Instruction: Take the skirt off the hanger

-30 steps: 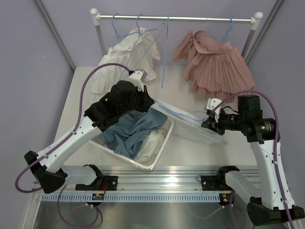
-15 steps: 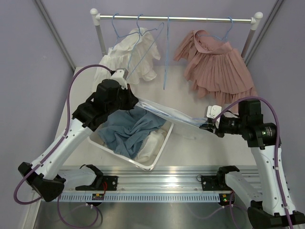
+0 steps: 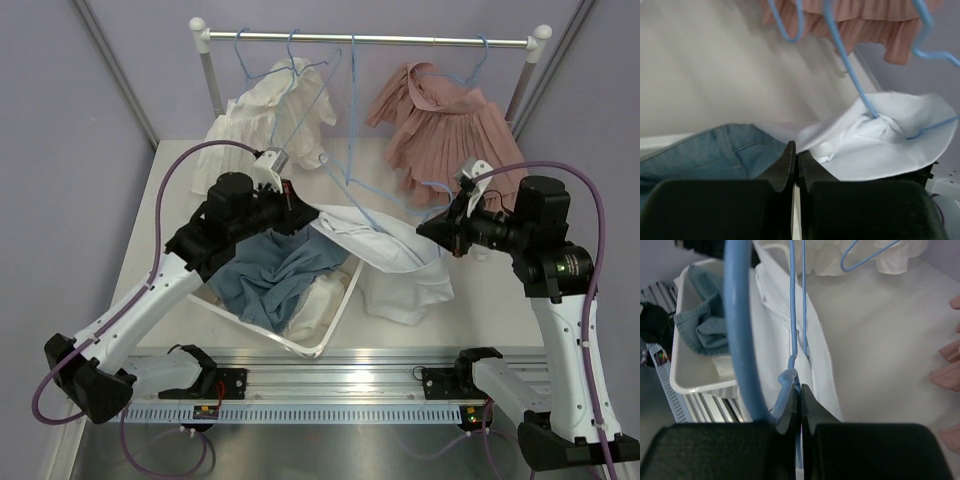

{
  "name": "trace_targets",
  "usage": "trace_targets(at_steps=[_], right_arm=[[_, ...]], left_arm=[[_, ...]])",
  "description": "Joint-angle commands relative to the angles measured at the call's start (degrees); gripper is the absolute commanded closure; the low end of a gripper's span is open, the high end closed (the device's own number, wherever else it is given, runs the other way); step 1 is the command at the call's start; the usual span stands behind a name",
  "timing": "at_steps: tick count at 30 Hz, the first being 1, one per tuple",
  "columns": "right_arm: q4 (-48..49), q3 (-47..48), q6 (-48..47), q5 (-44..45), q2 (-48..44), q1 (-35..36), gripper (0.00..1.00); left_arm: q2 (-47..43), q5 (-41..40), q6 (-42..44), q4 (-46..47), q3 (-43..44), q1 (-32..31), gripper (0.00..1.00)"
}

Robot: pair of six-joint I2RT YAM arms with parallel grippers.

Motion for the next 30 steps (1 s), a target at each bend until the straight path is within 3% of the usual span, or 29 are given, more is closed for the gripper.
trace_targets(at_steps=[1, 5, 12, 13, 16, 17, 20, 23, 30], right_arm=[[14.83, 2.70, 20.59, 4.30, 1.14, -0.84, 1.00], [25.04, 1.64, 33.27, 8.16, 1.84, -0.84, 1.00], [35.62, -0.12, 37.43, 5.00, 2.81, -0.84, 1.00], [34.75, 0.58, 36.21, 5.35, 2.90, -0.84, 1.00], [30.89, 4.09, 31.73, 9.74, 3.25, -0.93, 1.00], [27.66, 4.97, 30.58, 11.32, 3.34, -0.84, 1.00], [22.45, 6.56, 26.80, 14.04, 2.90, -0.93, 1.00], [18.76, 5.60, 24.51, 19.56, 0.89, -1.01, 1.00], [11.99, 6.30, 20.04, 26.09, 2.97, -1.01, 1.00]], left_arm=[[1.52, 6.07, -0.34, 14.39, 0.96, -2.59, 1.00], [5.73, 8.71, -2.89, 19.68, 1.74, -6.62, 1.00], [11.09, 11.79, -3.25, 22.93, 4.82, -10.33, 0.96], [11.28, 11.96, -3.16, 22.93, 5.17, -10.50, 0.85], [11.19, 11.36, -2.64, 22.58, 5.79, -10.68, 0.65], [10.93, 10.74, -2.02, 22.32, 6.14, -10.68, 0.48], [9.35, 8.98, 0.78, 20.83, 6.93, -10.59, 0.28], [7.33, 6.35, 4.73, 17.15, 7.46, -10.68, 0.16], [1.70, -1.82, 13.44, 8.97, 7.02, -10.68, 0.04]])
